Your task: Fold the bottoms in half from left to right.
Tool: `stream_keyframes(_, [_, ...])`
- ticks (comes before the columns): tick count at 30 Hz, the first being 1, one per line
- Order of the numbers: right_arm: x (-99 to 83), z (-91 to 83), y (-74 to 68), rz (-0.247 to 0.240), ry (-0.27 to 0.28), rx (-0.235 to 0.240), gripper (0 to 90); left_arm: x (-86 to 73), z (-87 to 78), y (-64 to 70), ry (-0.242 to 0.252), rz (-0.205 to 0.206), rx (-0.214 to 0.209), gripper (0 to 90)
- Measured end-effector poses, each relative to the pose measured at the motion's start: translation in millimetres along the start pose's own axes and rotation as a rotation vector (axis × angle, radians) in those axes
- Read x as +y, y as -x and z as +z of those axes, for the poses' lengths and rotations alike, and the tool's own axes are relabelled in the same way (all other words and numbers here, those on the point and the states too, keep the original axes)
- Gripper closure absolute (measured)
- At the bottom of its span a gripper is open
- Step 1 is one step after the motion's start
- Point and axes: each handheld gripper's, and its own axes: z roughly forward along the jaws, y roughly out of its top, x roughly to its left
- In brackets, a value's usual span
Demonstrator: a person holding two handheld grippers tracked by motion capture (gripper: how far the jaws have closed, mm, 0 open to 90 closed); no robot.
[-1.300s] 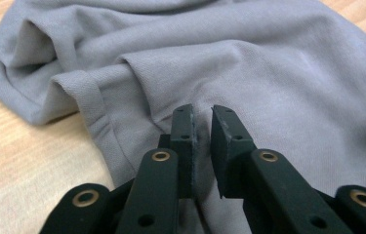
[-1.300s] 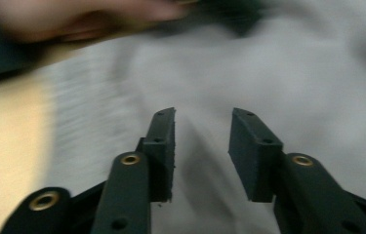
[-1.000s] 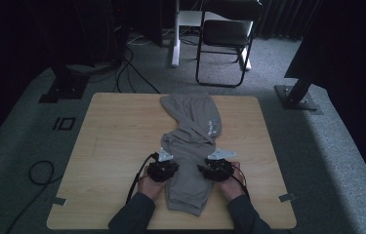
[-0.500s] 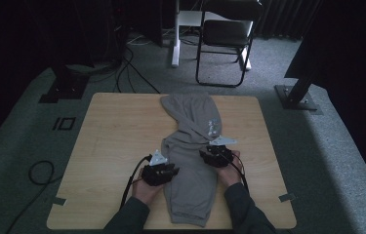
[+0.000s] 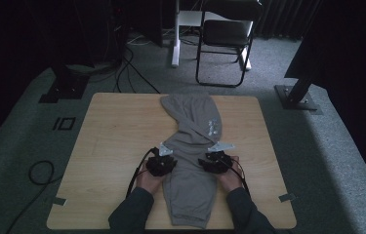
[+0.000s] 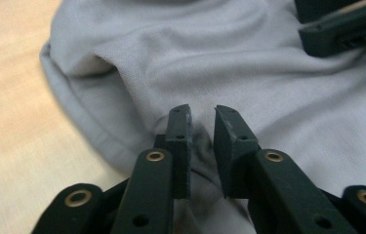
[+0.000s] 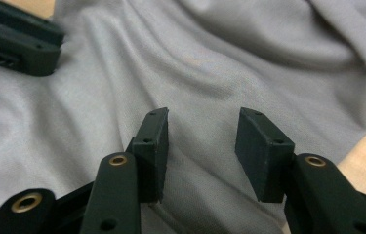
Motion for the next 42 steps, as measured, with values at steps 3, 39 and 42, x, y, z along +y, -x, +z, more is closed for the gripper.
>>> stream_keyframes(3, [-4.8,-6.9,-4.4,0.002,-0.016,0.019,53.5,-15.9,-12.6,10.7,0.01,0.0,-0.02,79.3])
stream_keyframes(39, [48.7,30.5,22.3,0.061,-0.044,-0.115,88.5,6.2,7.3,-7.9,0.017,0.01,0.117,90.0])
stream_keyframes(42, [38.0,13.5,36.7,0.144,0.002,-0.108,90.0,-1.7,0.3,-5.2,0.023,0.005,0.113,90.0])
